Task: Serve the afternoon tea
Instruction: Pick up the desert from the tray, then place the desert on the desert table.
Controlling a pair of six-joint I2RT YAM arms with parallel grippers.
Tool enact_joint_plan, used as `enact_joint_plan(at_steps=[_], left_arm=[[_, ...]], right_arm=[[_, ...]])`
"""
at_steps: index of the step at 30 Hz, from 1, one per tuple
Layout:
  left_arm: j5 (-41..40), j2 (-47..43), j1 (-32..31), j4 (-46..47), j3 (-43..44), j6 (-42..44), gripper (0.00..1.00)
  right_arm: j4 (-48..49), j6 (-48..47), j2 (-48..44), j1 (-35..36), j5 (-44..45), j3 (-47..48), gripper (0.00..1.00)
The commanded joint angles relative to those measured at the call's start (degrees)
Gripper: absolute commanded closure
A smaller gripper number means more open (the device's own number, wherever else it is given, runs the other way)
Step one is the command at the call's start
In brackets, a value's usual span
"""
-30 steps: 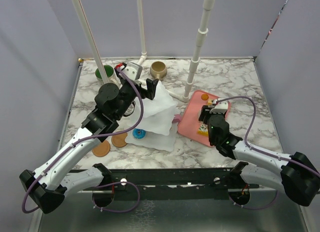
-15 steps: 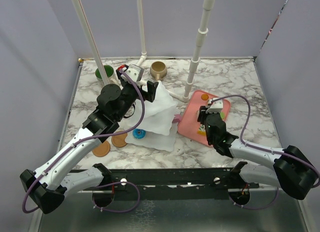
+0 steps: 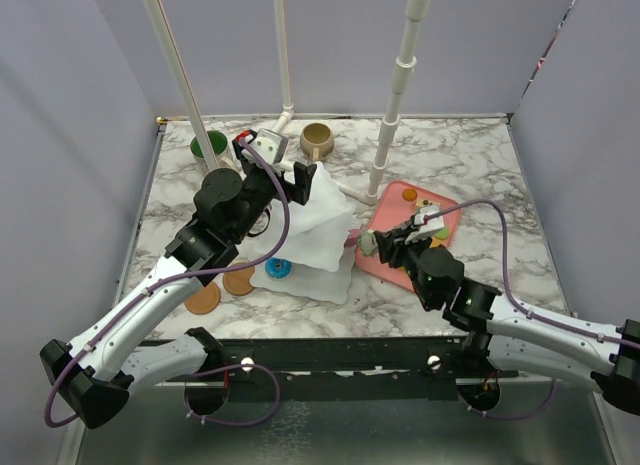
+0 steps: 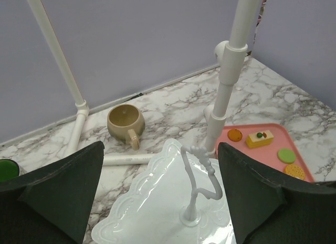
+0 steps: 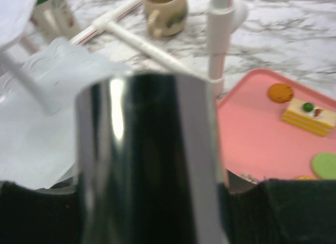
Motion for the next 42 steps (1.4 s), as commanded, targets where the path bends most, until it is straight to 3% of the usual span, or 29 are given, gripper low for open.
enact_joint_plan(at_steps=[1,7,16,23,30,42], left_arm=[[-0.81,-0.23,0.24,-0.1,-0.21,-0.38,0.1],[-0.65,-0.43,0.25,-0.1,-0.06,-0.21,0.1],[-0.48,-1.14,0.2,-0.18,-0.28,0.43,0.11],[0.52,-2.0,0.2,-0.27,-1.18,0.57,0.11],[1.08,-2.9,0.2,-0.36,-0.95,0.66,0.11],[1.78,-3.53,0.2,-1.66,-1.06,0.16,0.11]], right_arm=[[-12.53,6.92,0.06,8.55,4.81,2.53,0.9],[-16.74,11.3,2.15,16.86,9.8,4.69,0.9],[-7.6,10.09,7.98,27.75,16.87,4.76,0.91],[11.09,0.29,15.35,35.67,22.92,2.52,0.91],[34.36,-15.71,25.08,36.47,19.01,1.41,0.9],[52.17,-26.25,36.72,36.35,14.15,1.81,0.9]])
